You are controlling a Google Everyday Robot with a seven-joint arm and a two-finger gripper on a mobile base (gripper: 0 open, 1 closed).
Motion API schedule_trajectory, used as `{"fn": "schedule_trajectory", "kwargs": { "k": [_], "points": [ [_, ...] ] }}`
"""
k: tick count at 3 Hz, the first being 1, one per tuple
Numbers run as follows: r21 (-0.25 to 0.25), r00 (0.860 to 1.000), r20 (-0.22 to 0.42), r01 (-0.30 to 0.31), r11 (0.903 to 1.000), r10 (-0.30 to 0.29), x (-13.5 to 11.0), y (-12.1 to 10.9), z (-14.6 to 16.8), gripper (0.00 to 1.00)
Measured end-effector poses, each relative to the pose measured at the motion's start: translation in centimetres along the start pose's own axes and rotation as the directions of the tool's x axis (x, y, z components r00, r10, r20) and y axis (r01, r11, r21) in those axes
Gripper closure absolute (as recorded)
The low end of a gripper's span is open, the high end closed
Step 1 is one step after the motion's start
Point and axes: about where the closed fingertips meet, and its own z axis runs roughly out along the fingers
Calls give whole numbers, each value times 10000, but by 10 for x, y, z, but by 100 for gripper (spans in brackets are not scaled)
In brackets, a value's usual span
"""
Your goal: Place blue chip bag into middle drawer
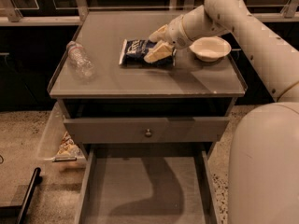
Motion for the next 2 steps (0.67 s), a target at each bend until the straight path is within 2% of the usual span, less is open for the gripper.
{"fn": "schedule_trajectory", "kwargs": {
  "k": [2],
  "points": [
    [-1, 10000, 0, 0, 10000, 0, 0, 0, 0, 88]
  ]
}}
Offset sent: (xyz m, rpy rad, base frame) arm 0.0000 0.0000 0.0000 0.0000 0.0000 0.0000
